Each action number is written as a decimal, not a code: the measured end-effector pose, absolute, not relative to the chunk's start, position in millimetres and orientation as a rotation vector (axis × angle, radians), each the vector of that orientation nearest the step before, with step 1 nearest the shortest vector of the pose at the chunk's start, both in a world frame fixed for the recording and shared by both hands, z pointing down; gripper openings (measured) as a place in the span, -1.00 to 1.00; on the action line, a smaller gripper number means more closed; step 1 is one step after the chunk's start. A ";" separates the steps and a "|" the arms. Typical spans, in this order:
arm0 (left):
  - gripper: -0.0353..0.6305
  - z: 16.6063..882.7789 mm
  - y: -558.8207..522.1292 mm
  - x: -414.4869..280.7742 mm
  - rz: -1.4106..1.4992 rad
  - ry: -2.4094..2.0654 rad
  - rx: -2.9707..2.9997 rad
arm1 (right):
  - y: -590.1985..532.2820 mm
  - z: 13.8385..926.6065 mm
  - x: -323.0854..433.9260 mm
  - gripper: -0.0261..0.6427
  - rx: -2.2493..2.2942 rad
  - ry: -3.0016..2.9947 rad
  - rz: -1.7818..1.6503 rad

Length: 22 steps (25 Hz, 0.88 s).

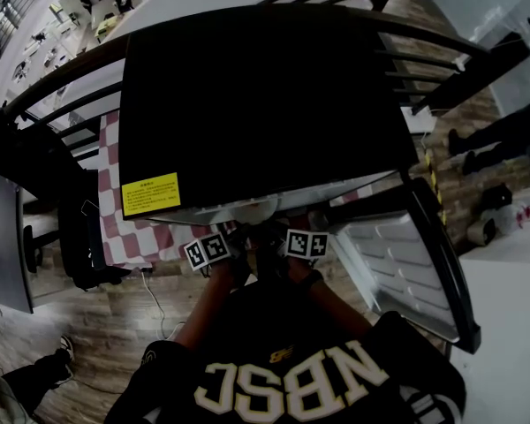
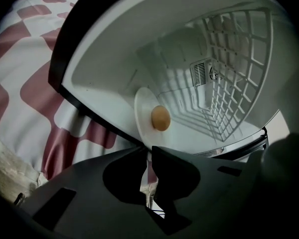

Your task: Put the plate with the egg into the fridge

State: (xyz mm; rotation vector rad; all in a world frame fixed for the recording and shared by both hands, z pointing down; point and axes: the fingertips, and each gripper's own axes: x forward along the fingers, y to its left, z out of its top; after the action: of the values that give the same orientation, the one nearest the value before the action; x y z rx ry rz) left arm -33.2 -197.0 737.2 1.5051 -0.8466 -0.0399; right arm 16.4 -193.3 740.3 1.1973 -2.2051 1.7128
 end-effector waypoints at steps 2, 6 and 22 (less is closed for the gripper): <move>-0.74 735.3 -203.5 -34.2 -0.048 -0.853 1.500 | -200.0 738.9 15.6 -0.74 1.198 -2.209 1.709; -0.74 732.8 -215.9 -35.0 -0.058 -0.864 1.498 | -212.9 736.6 14.7 -0.74 1.200 -2.220 1.702; -0.73 737.9 -248.0 -30.9 -0.120 -0.933 1.517 | -249.8 736.5 22.1 -0.74 1.252 -2.217 1.574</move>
State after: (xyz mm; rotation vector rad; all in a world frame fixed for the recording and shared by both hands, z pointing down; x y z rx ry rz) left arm -30.9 -248.0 737.9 1.5170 -0.9335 -0.1204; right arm 22.1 -249.8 736.5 1.2519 -2.2175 1.5744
